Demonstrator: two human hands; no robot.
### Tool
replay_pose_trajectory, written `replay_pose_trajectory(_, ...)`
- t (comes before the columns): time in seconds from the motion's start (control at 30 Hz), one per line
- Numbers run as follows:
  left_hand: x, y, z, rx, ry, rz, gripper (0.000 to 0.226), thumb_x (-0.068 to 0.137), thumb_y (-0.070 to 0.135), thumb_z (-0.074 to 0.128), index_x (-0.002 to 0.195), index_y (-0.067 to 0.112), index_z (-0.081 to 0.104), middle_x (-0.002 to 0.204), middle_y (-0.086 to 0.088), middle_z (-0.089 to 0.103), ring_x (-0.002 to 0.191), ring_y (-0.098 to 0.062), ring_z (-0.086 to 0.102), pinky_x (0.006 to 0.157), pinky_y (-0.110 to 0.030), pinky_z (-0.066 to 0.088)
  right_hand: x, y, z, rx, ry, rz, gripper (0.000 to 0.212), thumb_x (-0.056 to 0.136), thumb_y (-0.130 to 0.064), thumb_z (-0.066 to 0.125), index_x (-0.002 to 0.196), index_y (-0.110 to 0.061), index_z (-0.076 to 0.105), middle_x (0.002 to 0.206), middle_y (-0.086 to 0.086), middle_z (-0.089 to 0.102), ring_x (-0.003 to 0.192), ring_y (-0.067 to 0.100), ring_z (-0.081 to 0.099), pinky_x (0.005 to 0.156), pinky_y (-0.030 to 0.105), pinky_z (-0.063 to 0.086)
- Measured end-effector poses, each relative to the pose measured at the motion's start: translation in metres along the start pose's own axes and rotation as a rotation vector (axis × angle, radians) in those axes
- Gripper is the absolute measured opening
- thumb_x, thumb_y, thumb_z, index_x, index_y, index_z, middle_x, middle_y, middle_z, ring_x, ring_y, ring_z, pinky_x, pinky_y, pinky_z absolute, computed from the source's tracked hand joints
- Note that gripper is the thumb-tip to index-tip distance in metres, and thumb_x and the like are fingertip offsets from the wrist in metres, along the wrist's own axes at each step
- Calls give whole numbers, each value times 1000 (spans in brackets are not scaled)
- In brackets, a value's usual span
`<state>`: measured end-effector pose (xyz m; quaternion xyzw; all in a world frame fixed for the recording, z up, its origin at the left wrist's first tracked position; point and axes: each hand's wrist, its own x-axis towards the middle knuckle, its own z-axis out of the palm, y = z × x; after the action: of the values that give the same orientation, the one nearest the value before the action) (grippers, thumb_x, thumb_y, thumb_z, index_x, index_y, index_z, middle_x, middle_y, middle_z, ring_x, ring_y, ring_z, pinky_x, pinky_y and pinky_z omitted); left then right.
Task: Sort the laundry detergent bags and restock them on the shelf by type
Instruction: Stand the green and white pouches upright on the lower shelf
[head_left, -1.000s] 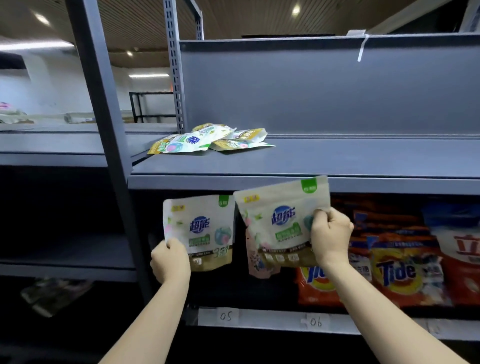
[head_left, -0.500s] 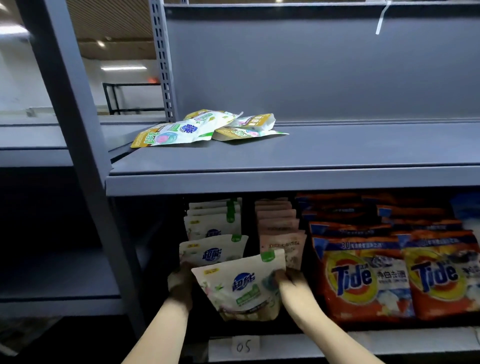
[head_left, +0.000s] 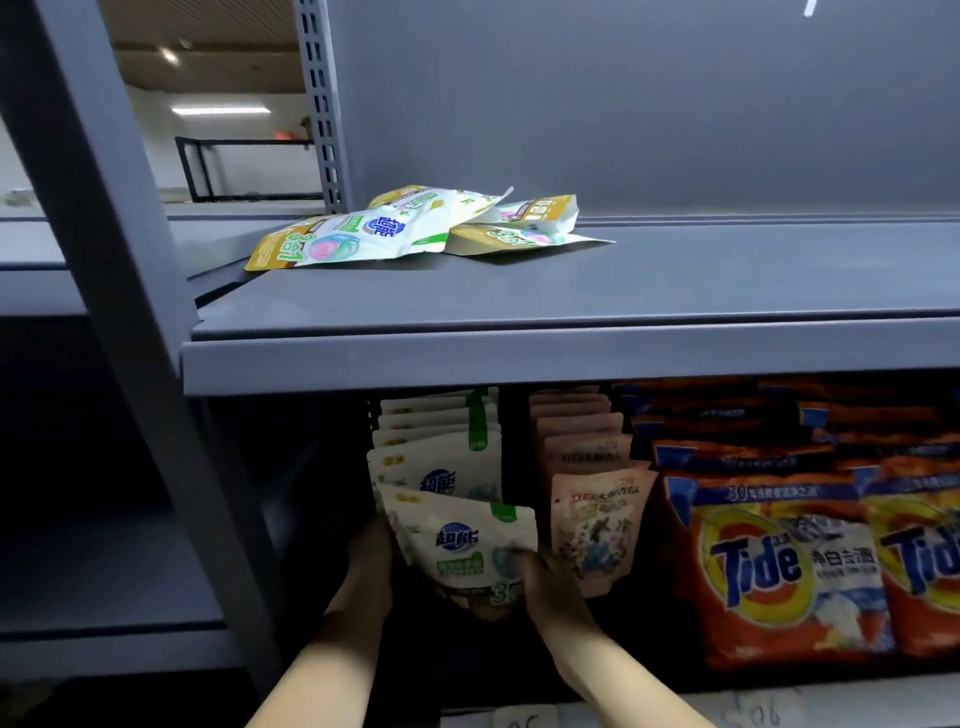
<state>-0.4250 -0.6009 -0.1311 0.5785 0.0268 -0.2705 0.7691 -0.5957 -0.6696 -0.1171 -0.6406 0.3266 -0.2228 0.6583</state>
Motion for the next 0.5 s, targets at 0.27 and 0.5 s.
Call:
replay_pose_trajectory(0.27,-3,-11,-28,152,280,181,32,95,16,40,121,3,53,119,-10,56,110,-28,52,100,-40,39,37,1,19,85,-116,-63,25,90,-10,52,111,-20,60,107,3,69,93,6,67,77,20,54)
replay_pose_trajectory(0.5,-18,-35,-22,482,5,401,45,74,0,63,113,19,51,108,-2,63,103,-20,61,86,-37,52,70,28,31,31,-63,-125,36,89,-9,61,123,-18,56,122,10,64,110,21,63,95,39,52)
